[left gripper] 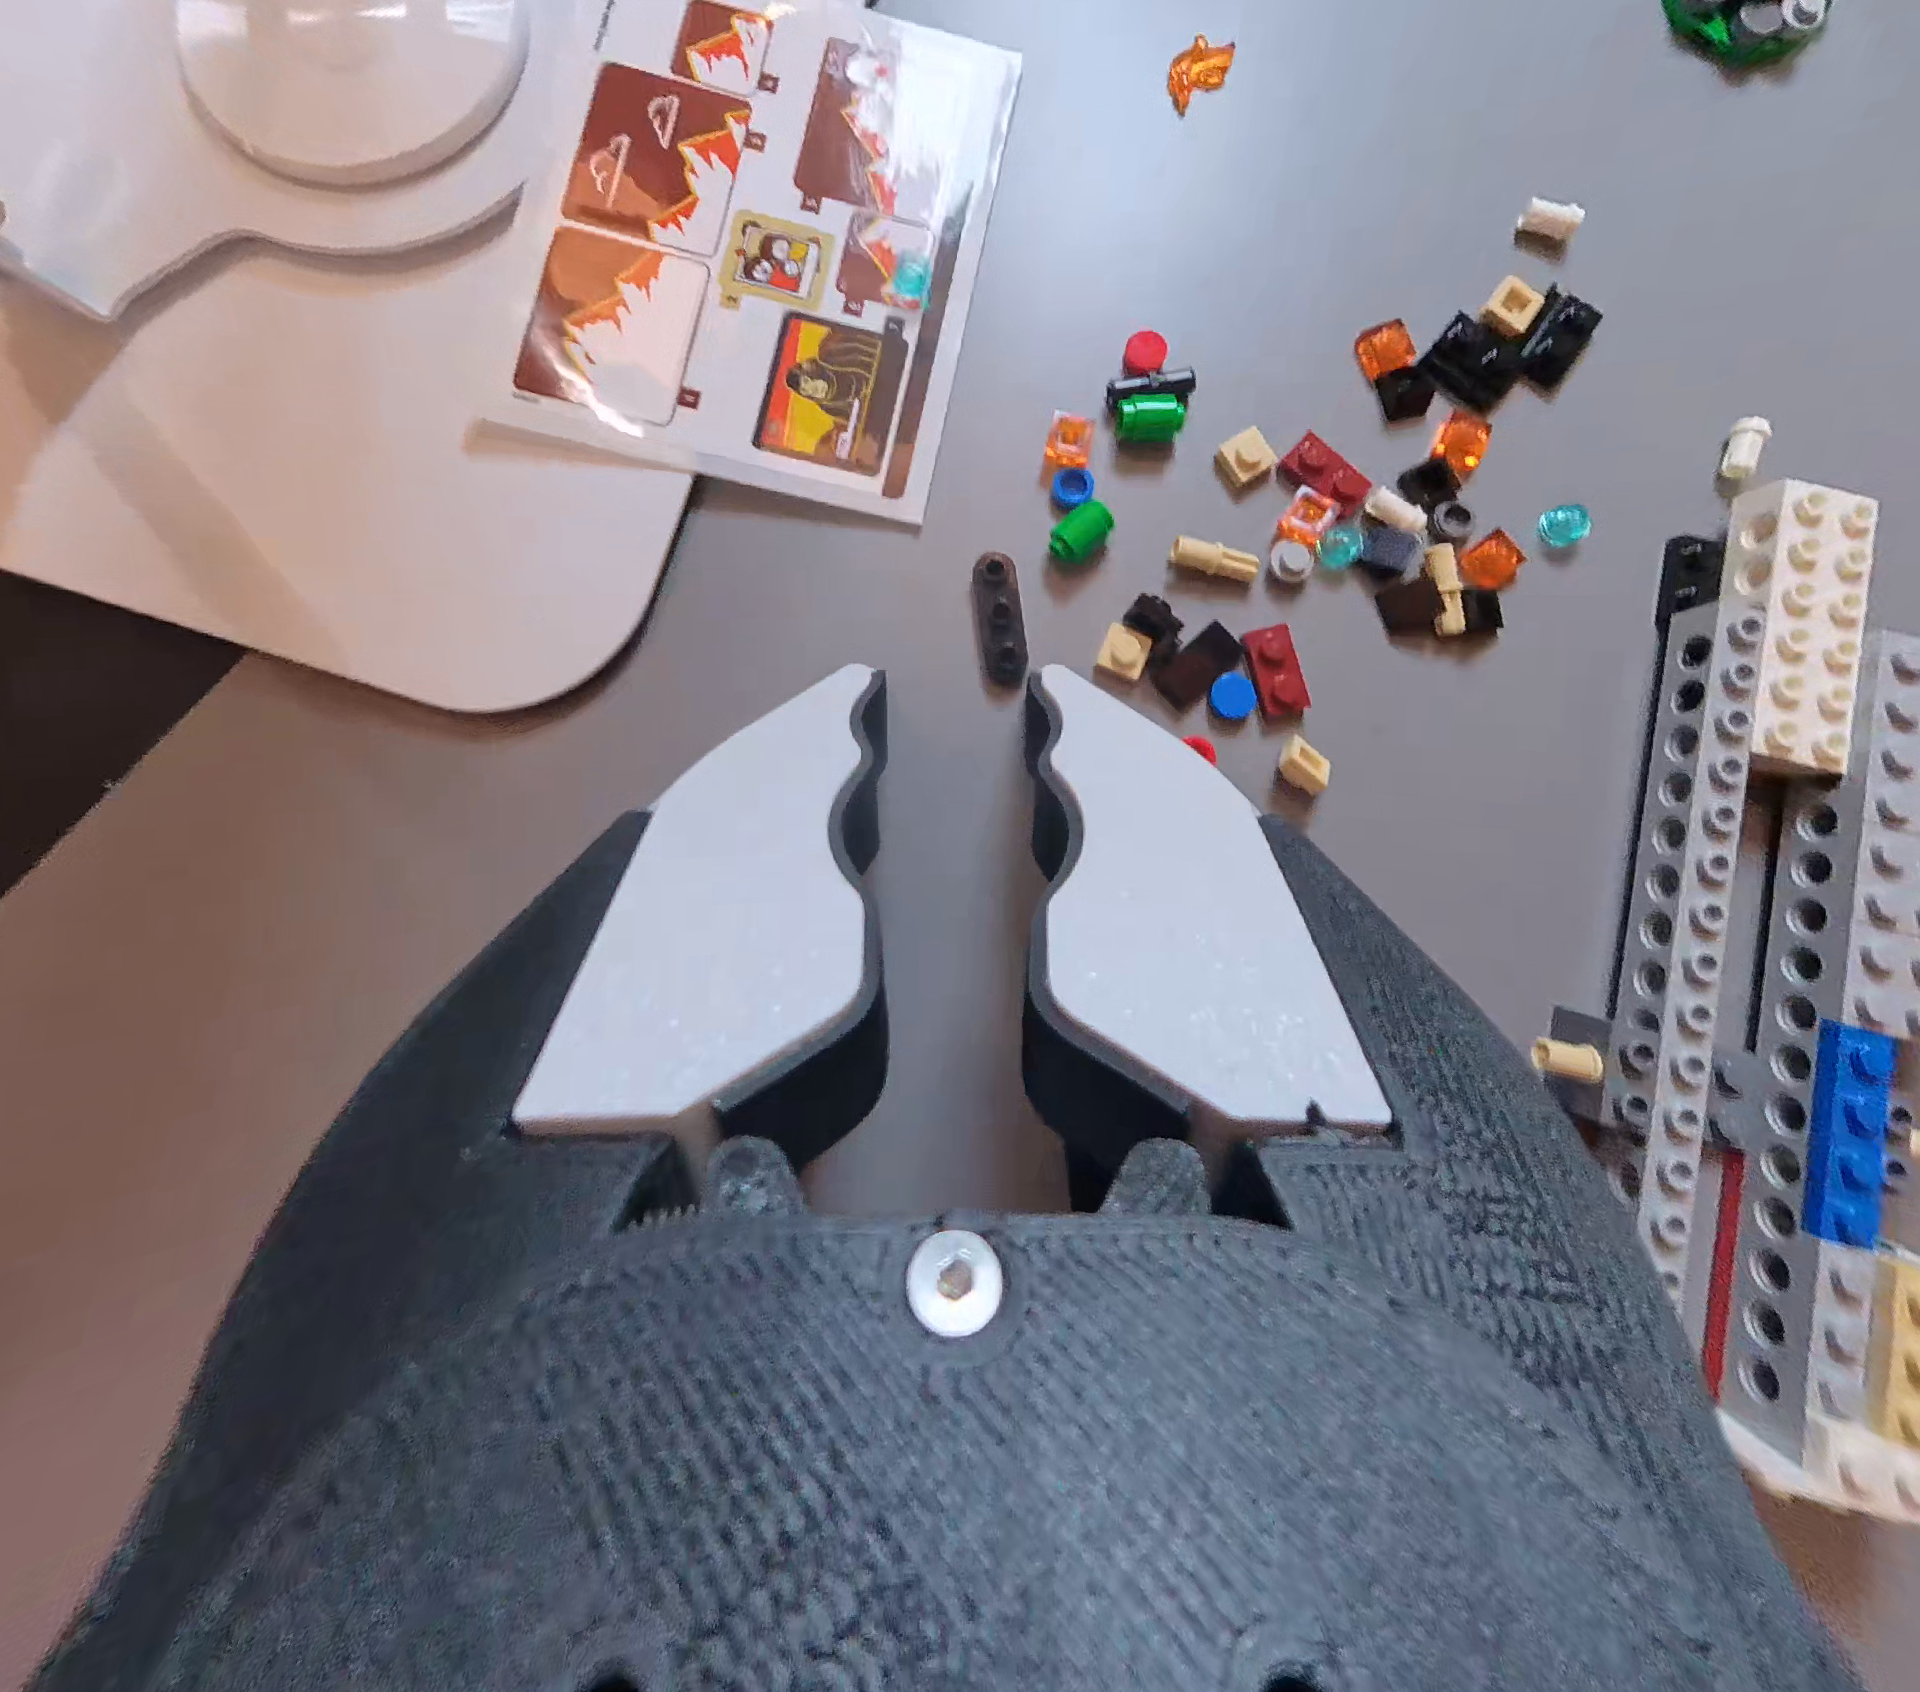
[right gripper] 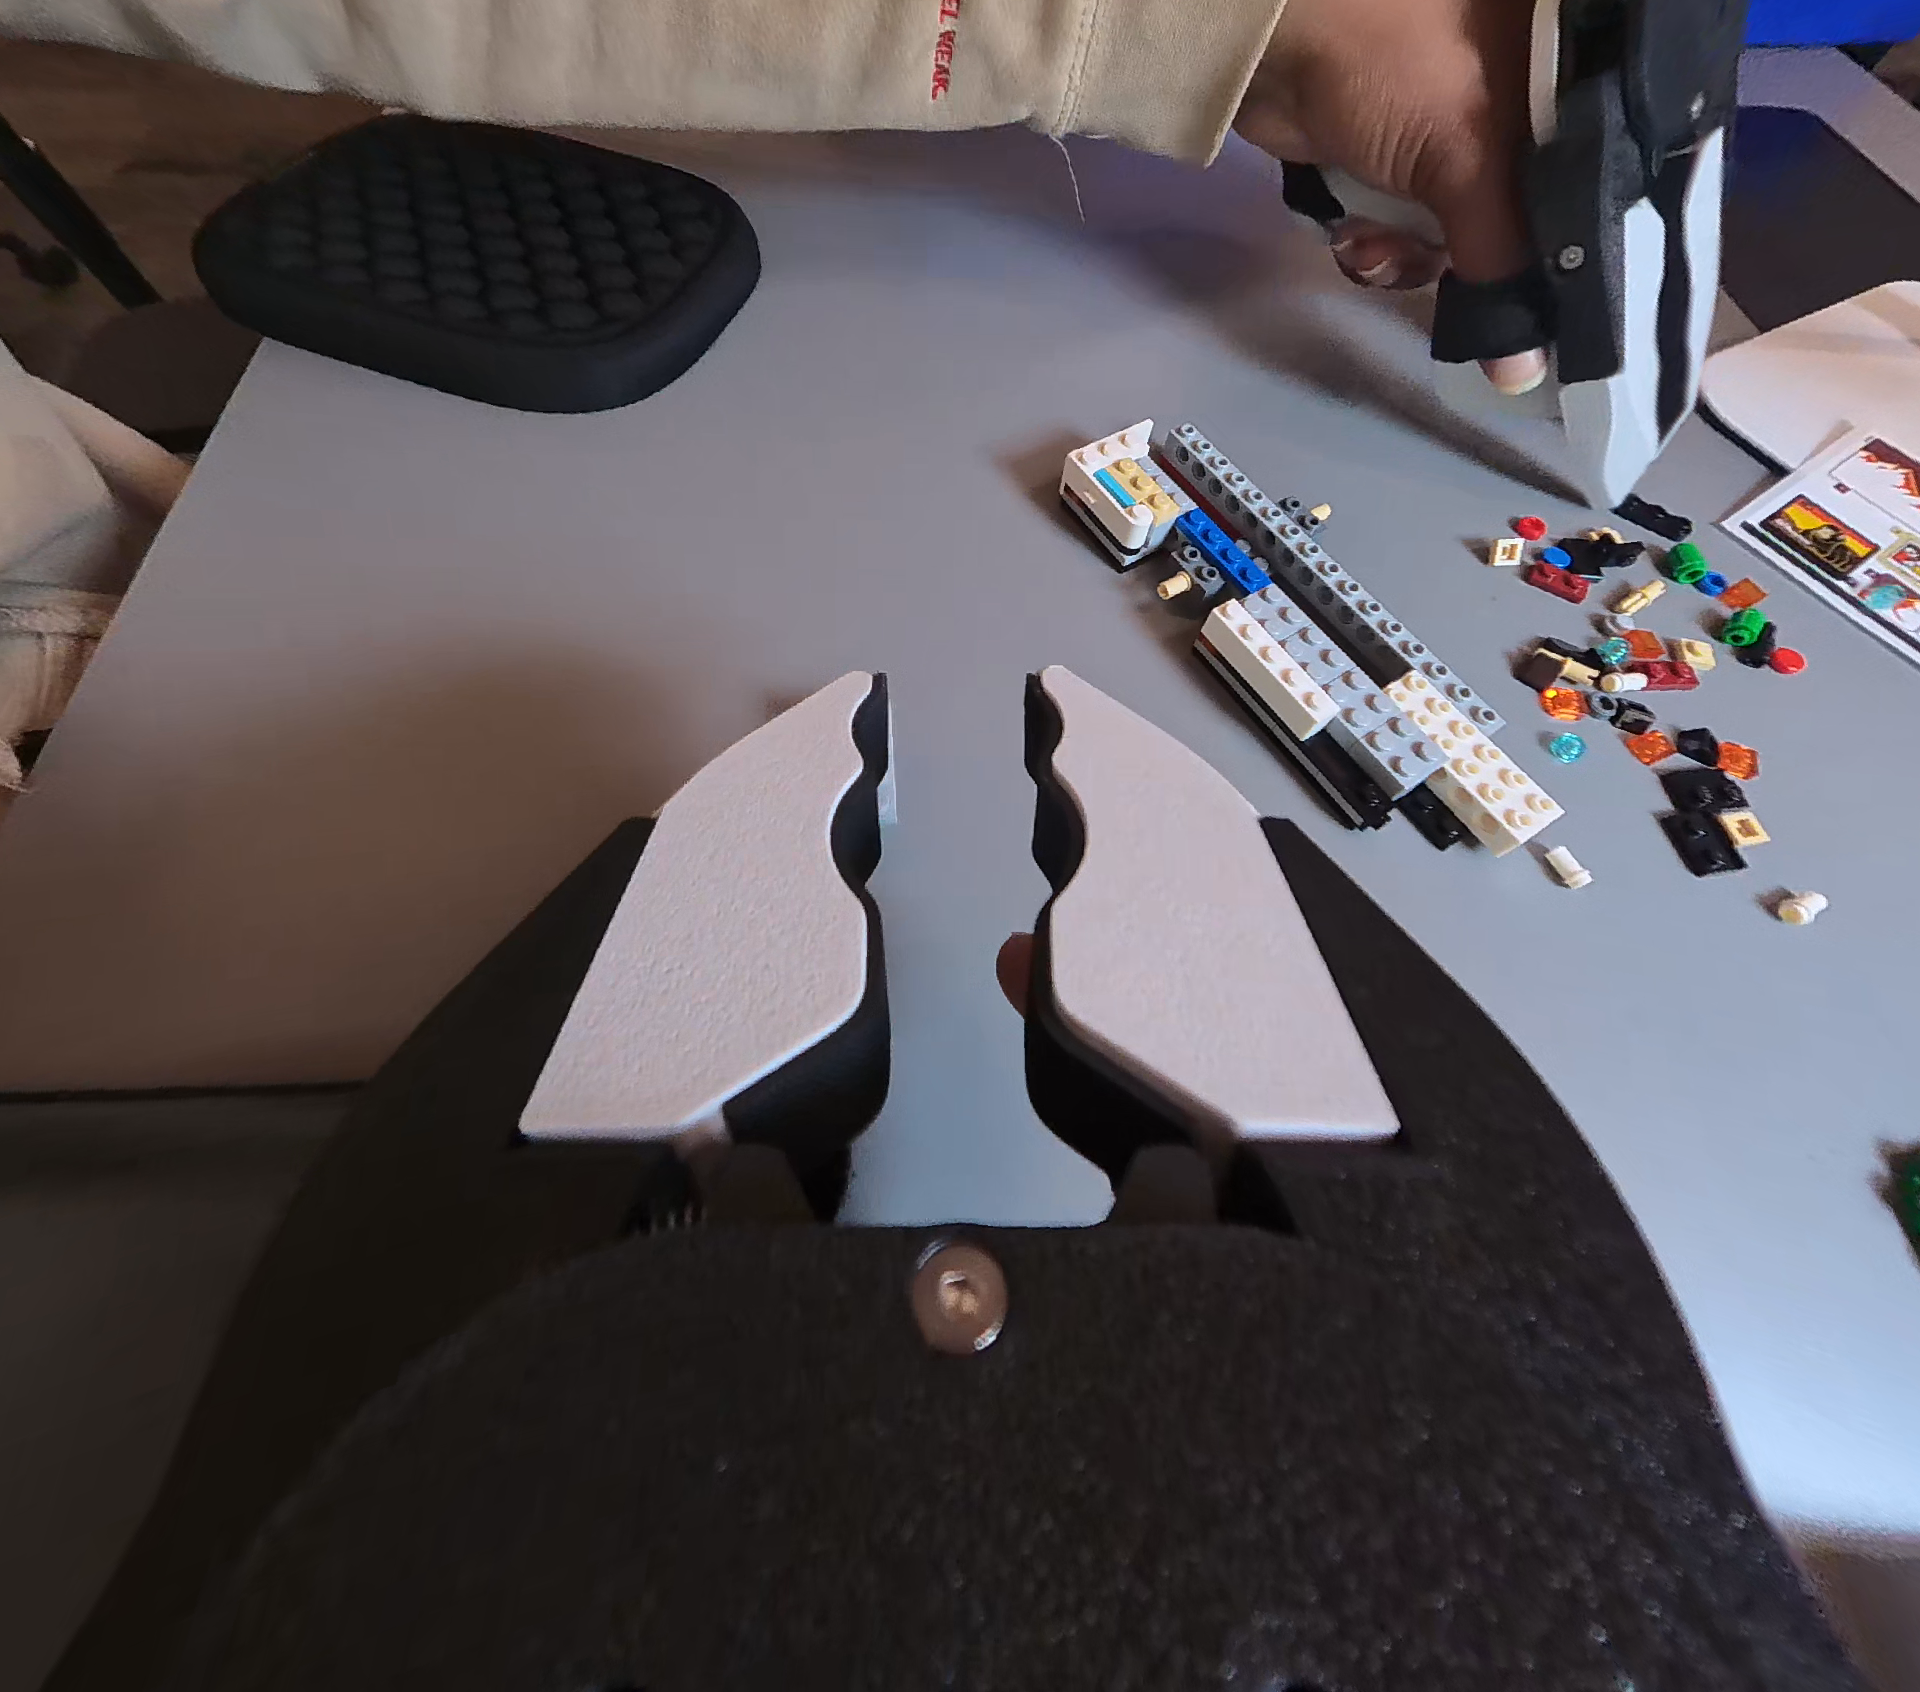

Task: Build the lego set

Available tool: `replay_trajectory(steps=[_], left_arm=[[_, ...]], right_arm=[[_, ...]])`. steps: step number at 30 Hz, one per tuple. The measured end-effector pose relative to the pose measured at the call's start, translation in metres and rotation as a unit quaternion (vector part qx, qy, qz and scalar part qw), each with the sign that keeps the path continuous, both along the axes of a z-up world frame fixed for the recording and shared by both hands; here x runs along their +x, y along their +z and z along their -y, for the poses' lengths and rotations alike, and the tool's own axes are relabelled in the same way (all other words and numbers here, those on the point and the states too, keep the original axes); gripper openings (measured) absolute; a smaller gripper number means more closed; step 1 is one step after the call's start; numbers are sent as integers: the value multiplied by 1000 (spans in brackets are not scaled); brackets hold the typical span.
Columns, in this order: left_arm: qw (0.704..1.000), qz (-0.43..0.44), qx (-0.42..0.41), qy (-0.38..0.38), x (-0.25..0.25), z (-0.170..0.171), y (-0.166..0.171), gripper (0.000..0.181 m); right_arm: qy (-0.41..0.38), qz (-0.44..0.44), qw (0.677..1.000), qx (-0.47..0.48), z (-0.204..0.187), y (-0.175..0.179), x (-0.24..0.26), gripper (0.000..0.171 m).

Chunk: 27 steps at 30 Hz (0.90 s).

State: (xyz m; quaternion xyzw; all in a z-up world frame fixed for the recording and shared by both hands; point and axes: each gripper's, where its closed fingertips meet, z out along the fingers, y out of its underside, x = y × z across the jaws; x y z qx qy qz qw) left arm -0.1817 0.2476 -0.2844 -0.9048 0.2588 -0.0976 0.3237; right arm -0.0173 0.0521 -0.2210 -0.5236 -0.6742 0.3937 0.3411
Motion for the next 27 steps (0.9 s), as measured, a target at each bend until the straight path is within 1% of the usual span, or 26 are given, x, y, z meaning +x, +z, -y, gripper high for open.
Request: replay_trajectory(steps=[7, 8, 11, 13, 14, 15, 16, 17, 19, 22, 25, 27], left_arm=[[1000, -21, 12, -16, 10, -10, 0, 25], [1000, -23, 12, -14, 11, -12, 0, 24], [999, -29, 9, -19, 14, -13, -1, 8], [998, -53, 4, -29, 12, -11, -1, 8], [996, -79, 5, -36, 9, -9, 0, 8], [994, -95, 14, -48, 7, -6, 4, 8], [994, -90, 20, -57, 10, -1, 11, 8], [995, -70, 21, -75, 17, 7, 22, 8], [990, -26, 28, -135, 41, 32, 48, 8], [969, 16, 14, -246, 86, 95, 75, 8], [944, 15, -4, -330, 122, 161, 71, 8], [933, 13, -12, -358, 140, 195, 58, 8]], right_arm=[[-4, 8, 1000, -8, -8, -5, 2, 24], [-5, 11, 1000, -7, -8, -7, 2, 24], [-7, 17, 1000, -1, -9, -9, 2, 24], [-8, 16, 1000, 1, -8, -8, 2, 24], [-9, 15, 1000, 3, -8, -7, 2, 24], [-10, 13, 1000, 5, -9, -6, 2, 24], [-12, 11, 1000, 7, -9, -4, 3, 24], [-15, 9, 1000, 10, -10, -3, 3, 24], [-19, 7, 1000, 11, -13, -2, 3, 24], [-25, 11, 1000, 9, -16, -5, 3, 23], [-29, 17, 999, 13, -18, -8, 4, 23], [-26, 19, 999, 13, -16, -9, 4, 23]])
